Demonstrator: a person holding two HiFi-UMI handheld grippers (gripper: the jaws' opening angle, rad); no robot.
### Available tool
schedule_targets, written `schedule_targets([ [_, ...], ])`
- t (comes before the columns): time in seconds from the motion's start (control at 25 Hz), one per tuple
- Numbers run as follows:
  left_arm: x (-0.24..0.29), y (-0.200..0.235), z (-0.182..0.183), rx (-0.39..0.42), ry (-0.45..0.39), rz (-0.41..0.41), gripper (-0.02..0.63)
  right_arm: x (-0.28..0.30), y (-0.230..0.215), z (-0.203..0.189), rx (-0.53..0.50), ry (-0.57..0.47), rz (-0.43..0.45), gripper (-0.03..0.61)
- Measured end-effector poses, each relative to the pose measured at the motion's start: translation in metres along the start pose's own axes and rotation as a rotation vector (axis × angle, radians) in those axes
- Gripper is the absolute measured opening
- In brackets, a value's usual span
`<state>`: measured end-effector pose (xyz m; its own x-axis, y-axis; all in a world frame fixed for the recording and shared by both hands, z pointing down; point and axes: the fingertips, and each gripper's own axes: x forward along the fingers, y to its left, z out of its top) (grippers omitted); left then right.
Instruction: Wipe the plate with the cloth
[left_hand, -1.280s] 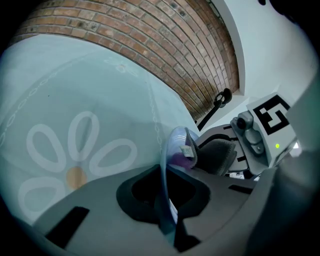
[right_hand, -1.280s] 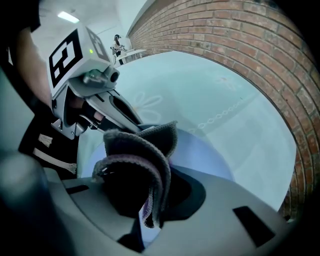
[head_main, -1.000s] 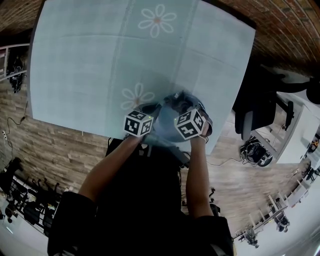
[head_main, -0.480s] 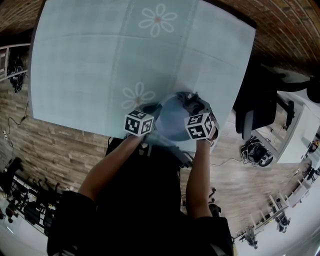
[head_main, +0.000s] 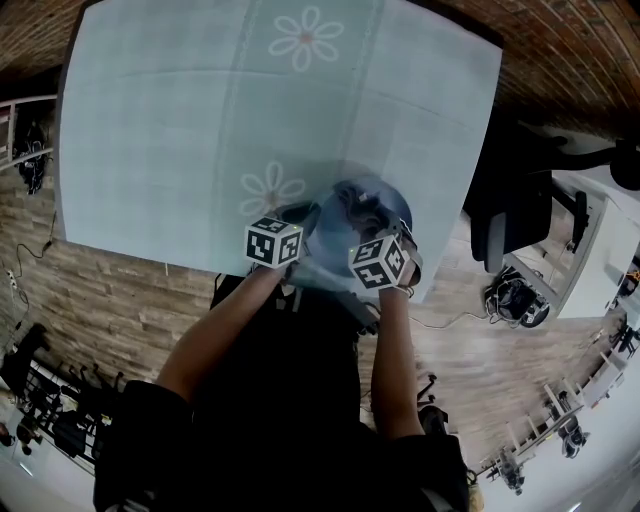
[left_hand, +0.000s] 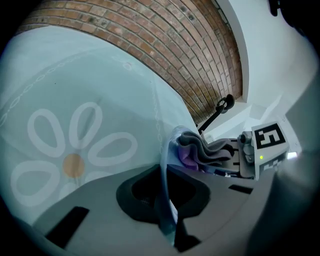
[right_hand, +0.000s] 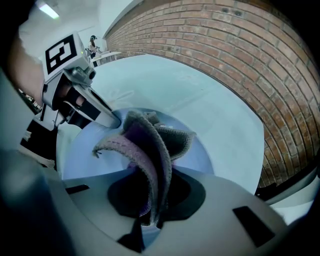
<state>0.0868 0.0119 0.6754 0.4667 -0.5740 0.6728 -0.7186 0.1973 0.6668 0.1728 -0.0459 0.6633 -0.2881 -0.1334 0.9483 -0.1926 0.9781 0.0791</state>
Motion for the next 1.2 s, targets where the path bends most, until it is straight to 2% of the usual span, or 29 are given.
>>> schedule_targets([
  [0.8,0.005,-0.001,-0.002,-0.009,0.002,-0.006,0.043,-0.014,0.116,-0.028,-0.106,0.0,0.18,0.06],
  [1.2,0.004,0.0,-0.002,-0.004,0.015,-0.018,0.043,-0.022,0.117,-0.053,-0.127,0.039,0.173,0.06],
])
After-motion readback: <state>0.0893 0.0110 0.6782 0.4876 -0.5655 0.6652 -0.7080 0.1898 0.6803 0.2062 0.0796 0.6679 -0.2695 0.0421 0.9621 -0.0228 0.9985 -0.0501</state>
